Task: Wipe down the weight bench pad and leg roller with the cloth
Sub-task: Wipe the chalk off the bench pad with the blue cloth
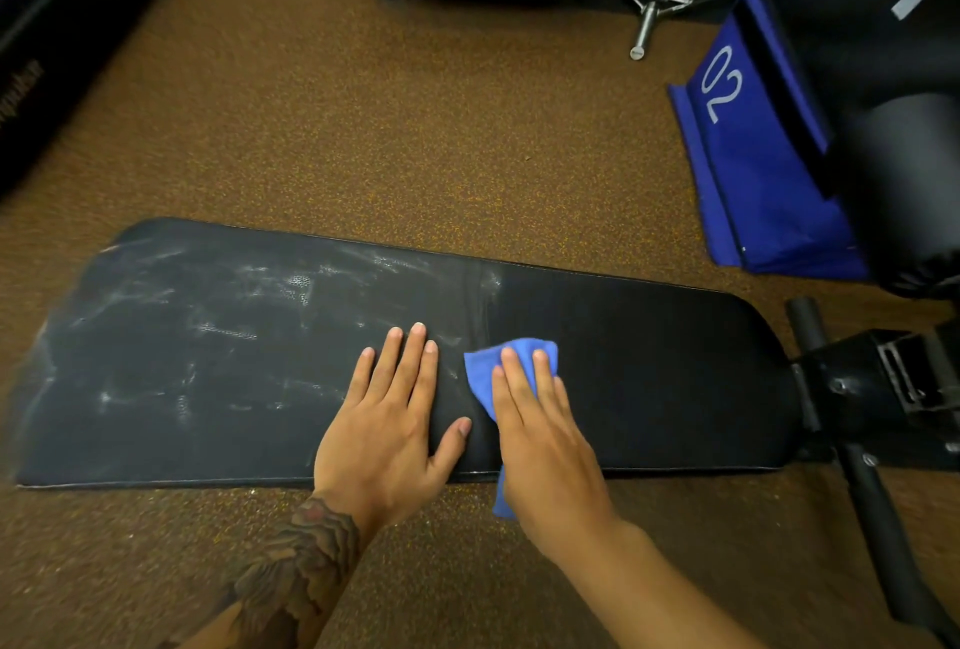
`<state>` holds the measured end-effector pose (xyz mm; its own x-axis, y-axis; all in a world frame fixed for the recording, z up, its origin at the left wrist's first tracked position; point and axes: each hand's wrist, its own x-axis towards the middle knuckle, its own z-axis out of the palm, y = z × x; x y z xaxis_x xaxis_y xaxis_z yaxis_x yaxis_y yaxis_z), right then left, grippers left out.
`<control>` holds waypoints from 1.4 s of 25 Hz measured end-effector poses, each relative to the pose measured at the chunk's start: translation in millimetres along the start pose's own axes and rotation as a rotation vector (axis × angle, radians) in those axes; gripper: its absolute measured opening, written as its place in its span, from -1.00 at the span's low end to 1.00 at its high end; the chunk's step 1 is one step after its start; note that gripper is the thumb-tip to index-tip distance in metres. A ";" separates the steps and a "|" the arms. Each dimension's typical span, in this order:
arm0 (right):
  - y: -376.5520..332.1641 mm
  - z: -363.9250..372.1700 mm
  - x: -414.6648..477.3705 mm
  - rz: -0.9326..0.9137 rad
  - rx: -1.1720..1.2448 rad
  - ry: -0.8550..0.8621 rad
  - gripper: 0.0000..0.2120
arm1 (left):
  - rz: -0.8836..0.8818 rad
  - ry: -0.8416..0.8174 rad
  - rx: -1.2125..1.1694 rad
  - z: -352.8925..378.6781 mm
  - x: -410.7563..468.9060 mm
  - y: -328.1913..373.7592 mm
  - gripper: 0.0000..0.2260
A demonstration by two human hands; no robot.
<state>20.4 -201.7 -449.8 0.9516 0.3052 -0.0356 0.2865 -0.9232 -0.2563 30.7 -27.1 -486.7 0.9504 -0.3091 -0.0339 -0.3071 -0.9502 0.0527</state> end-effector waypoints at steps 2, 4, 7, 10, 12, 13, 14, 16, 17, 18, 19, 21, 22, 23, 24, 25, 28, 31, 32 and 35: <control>-3.7 3.0 -9.7 0.020 -0.015 -0.070 -0.12 | 0.000 0.005 -0.003 1.3 0.0 0.0 -0.30; -5.1 7.5 -9.3 0.093 -0.027 -0.062 -0.16 | -0.002 0.012 -0.011 2.0 0.1 0.6 -0.30; -8.0 17.7 -9.0 0.134 0.010 0.017 -0.25 | -0.006 0.016 -0.014 1.8 0.0 1.3 -0.30; -8.7 20.6 -8.0 0.144 0.008 0.073 -0.35 | -0.009 -0.010 -0.032 -1.3 0.2 -0.6 -0.30; -4.2 24.9 -8.6 0.137 -0.004 0.069 -0.40 | 0.000 -0.015 -0.050 -3.7 1.5 0.0 -0.30; -3.3 25.5 -8.4 0.131 -0.001 0.071 -0.42 | 0.012 -0.030 -0.071 -6.6 1.5 -0.2 -0.30; -3.1 25.4 -8.3 0.126 0.003 0.071 -0.44 | 0.016 -0.048 -0.103 -9.6 0.5 -1.2 -0.30; -2.7 24.6 -7.8 0.129 -0.002 0.068 -0.45 | 0.003 -0.035 -0.164 -17.2 -0.6 -6.2 -0.29; -1.2 25.2 -7.7 0.128 -0.005 0.063 -0.47 | -0.020 -0.010 -0.187 -21.2 -1.1 -11.8 -0.28; 1.0 25.4 -7.4 0.127 -0.009 0.059 -0.49 | -0.048 0.007 -0.204 -25.1 -1.3 -19.9 -0.27; 2.8 24.9 -7.6 0.128 -0.014 0.052 -0.51 | -0.069 0.022 -0.205 -28.8 -2.3 -30.1 -0.26; 3.0 25.1 -8.3 0.123 -0.017 0.046 -0.52 | -0.091 0.057 -0.168 -31.3 -8.7 -57.4 -0.26; 2.5 23.9 -8.2 0.116 -0.009 0.036 -0.51 | -0.098 0.057 -0.140 -29.0 -13.0 -72.6 -0.26; 2.3 22.2 -7.8 0.108 -0.002 0.017 -0.49 | -0.100 0.045 -0.109 -26.3 -17.6 -86.7 -0.26; 3.2 20.2 -8.0 0.098 0.001 -0.014 -0.46 | -0.098 0.025 -0.081 -22.1 -22.3 -97.7 -0.25; 5.1 17.2 -8.6 0.081 -0.005 -0.049 -0.44 | -0.092 0.009 -0.058 -18.6 -26.5 -105.4 -0.24; 13.4 9.1 -10.5 0.017 -0.096 -0.064 -0.42 | -0.072 -0.012 -0.019 -11.4 -30.4 -114.6 -0.25; 14.2 13.2 -12.8 0.022 -0.125 0.023 -0.50 | -0.065 0.009 -0.010 -10.1 -29.7 -112.7 -0.27; 10.9 17.0 -11.6 0.047 -0.101 0.048 -0.52 | -0.065 0.011 -0.008 -9.9 -29.8 -112.8 -0.27; 0.7 26.0 -0.2 0.138 -0.053 0.086 -0.53 | -0.067 0.006 -0.005 -9.0 -30.0 -114.0 -0.28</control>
<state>17.5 -196.3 -475.1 0.9877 0.1557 0.0166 0.1558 -0.9667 -0.2031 37.6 90.9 -482.7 0.9691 -0.2447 -0.0312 -0.2428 -0.9685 0.0550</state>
